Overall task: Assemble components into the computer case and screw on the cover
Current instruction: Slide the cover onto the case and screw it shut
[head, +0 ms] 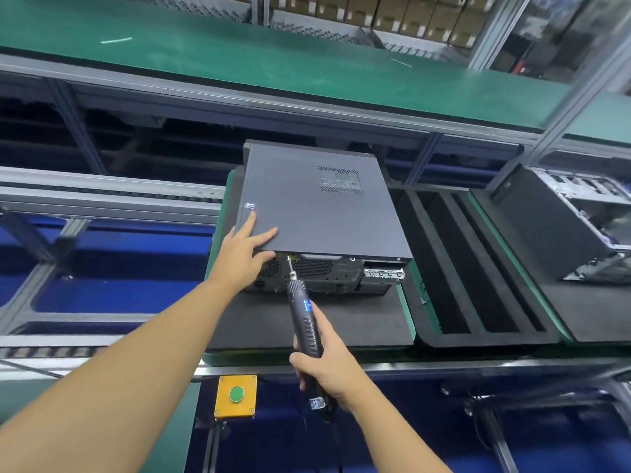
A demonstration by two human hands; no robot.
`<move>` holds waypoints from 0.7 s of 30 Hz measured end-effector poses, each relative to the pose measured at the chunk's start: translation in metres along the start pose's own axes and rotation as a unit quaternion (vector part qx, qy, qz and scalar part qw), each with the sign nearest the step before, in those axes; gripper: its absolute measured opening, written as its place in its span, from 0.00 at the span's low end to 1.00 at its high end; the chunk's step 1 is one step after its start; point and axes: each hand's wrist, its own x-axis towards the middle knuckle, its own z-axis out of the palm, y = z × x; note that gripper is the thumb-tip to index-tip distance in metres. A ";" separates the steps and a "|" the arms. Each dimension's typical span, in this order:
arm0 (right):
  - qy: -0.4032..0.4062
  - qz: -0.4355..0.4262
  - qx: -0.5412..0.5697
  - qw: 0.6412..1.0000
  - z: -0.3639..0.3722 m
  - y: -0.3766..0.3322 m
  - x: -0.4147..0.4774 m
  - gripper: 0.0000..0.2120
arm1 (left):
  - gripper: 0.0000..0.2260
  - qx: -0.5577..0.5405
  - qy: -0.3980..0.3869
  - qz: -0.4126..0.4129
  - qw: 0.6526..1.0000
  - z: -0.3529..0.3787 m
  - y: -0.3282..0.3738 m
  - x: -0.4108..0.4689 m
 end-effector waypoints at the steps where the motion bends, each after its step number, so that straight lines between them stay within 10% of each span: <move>1: -0.001 0.000 0.002 1.000 0.000 0.000 0.001 0.43 | 0.22 0.003 0.000 0.001 1.000 0.000 0.000 0.000; 21: -0.002 0.038 0.057 0.998 0.009 -0.010 0.011 0.42 | 0.22 0.011 -0.008 -0.003 1.000 -0.001 0.001 0.000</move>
